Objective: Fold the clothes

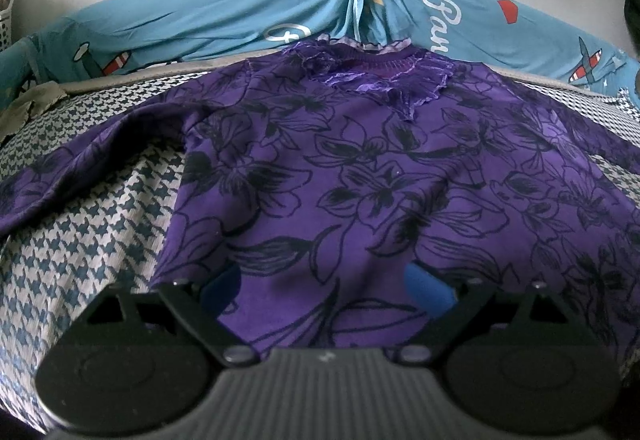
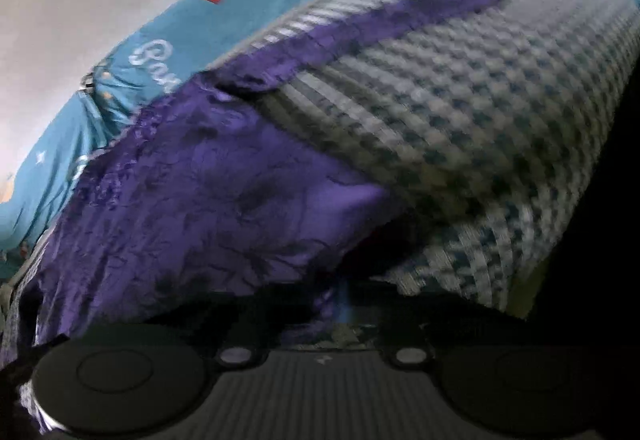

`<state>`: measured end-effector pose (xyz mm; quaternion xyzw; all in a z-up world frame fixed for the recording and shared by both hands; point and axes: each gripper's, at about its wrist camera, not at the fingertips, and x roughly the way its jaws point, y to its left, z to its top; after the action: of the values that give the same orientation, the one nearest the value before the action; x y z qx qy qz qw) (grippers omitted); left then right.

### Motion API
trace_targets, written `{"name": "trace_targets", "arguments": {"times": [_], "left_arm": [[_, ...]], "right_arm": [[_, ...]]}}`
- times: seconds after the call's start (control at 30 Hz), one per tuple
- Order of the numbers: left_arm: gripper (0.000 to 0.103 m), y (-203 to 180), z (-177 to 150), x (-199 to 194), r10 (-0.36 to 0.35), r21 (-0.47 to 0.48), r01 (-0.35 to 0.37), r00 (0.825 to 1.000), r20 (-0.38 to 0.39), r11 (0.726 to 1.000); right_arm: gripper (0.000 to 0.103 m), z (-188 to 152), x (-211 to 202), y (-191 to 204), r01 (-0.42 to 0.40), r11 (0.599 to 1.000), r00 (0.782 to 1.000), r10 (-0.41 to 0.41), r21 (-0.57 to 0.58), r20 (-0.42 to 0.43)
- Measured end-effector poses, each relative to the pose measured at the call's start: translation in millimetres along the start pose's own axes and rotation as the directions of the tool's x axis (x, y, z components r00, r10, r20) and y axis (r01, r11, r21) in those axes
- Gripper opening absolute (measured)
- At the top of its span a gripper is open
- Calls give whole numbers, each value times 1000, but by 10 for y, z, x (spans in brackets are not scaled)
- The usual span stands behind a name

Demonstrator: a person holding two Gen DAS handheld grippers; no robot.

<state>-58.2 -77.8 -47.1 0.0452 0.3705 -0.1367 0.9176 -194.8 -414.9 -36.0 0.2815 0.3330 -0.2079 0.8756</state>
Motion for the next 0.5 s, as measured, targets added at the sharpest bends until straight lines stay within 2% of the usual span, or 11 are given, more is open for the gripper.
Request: {"name": "trace_targets", "arguments": {"times": [0.07,0.17,0.3,0.37,0.43,0.5], "left_arm": [[93,6,0,-6,-4,-4,4,1000,0,1000],[93,18,0,-21,-10,-11,10,1000,2,1000],[93,36,-17,-34,-30,-18,29,999,-12,999],[93,27,-39,-40,-51,-16,51,998,-25,999],[93,3,-71,-47,-60,-2,60,998,-35,998],[93,-18,-95,-43,-59,11,59,997,-43,998]], "right_arm": [[5,7,-39,43,0,999,1000,1,-33,21],[4,73,-167,11,7,1000,998,-6,-14,62],[3,196,-407,-44,88,996,984,-85,-13,156],[3,222,-388,-51,114,993,983,-111,-15,149],[3,184,-330,11,147,987,982,-137,-67,133],[4,138,-268,66,144,984,986,-134,-105,95]]}}
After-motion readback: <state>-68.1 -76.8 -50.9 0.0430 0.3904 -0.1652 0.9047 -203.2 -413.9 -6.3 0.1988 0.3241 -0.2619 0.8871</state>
